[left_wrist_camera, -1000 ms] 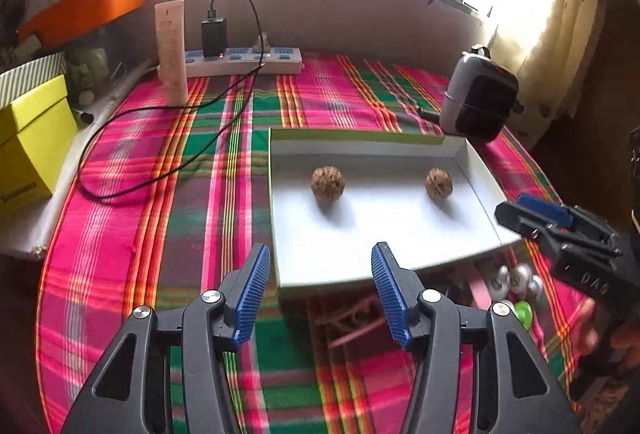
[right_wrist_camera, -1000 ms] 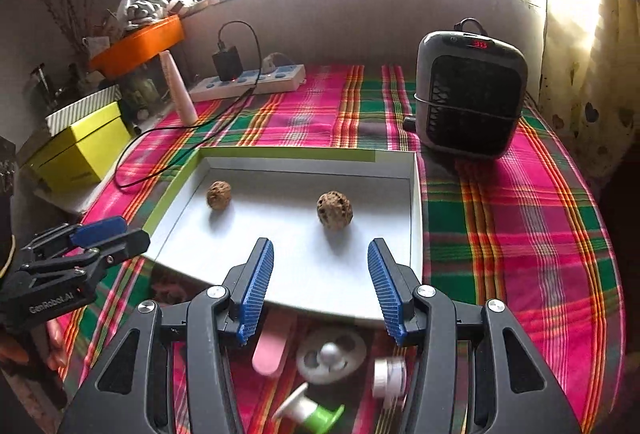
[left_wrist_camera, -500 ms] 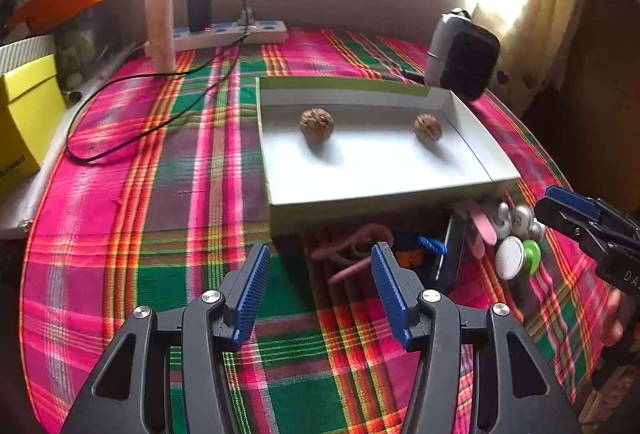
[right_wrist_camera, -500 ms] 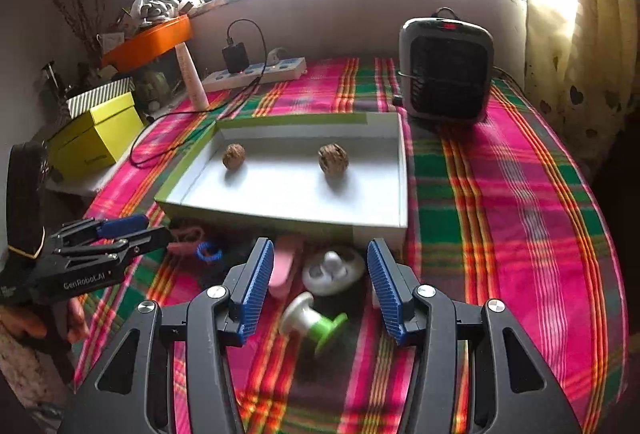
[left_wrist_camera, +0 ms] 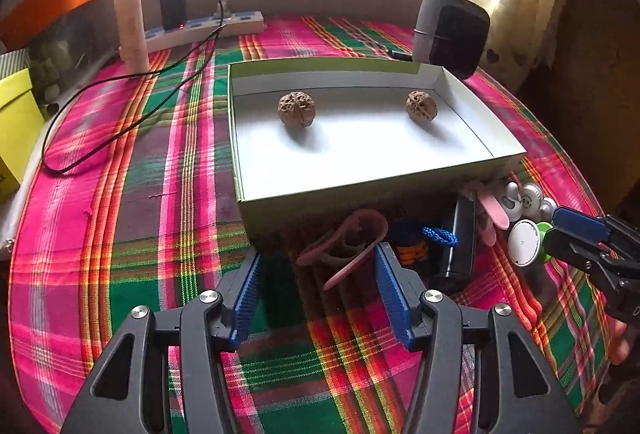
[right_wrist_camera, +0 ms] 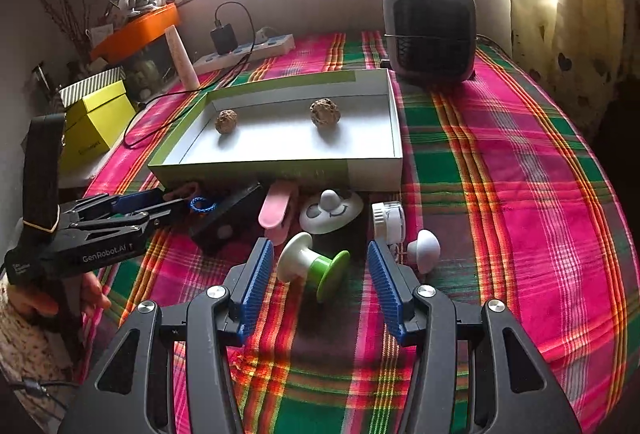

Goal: Organize objects
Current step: 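Withdraw both grippers from the tray toward the small items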

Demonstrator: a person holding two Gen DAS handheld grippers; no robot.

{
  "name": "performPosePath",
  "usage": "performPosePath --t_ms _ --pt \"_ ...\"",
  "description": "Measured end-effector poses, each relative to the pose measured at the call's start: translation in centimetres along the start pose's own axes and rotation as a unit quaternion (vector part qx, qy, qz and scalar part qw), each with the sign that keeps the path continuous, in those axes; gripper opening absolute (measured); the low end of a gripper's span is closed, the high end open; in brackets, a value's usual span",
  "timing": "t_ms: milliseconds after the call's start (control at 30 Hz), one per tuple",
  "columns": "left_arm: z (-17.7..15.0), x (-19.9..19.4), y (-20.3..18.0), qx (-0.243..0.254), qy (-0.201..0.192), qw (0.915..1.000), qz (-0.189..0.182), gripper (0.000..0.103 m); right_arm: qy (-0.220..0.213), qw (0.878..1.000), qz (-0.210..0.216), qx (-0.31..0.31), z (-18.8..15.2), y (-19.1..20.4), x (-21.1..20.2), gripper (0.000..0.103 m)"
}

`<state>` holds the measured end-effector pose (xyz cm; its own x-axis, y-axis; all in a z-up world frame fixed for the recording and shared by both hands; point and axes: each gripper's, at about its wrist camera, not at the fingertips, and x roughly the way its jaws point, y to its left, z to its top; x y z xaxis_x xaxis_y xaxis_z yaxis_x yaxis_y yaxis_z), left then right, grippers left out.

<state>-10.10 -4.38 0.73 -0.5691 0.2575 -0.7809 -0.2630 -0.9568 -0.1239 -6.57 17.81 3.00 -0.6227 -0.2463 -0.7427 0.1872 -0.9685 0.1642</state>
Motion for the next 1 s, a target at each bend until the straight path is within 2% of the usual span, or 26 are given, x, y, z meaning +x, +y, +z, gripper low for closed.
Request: performPosePath --t_ms 300,600,833,1000 --pt "-0.5 -0.1 -1.0 0.013 0.004 0.9995 -0.028 0.054 0.017 0.999 -0.024 -0.012 -0.2 1.0 1.3 0.051" --pt "-1.6 -0.9 -2.4 0.025 0.012 0.9978 -0.061 0.054 0.021 0.999 -0.049 -0.007 -0.4 -0.1 1.0 0.051" --pt "-1.5 -1.0 -1.5 0.007 0.009 0.9996 -0.026 0.054 0.019 0.998 -0.051 -0.020 -0.6 0.4 0.9 0.051" --pt "-1.0 -0.6 -1.0 -0.001 0.007 0.9998 -0.017 0.054 0.024 0.998 -0.045 -0.029 -0.6 0.9 1.6 0.051"
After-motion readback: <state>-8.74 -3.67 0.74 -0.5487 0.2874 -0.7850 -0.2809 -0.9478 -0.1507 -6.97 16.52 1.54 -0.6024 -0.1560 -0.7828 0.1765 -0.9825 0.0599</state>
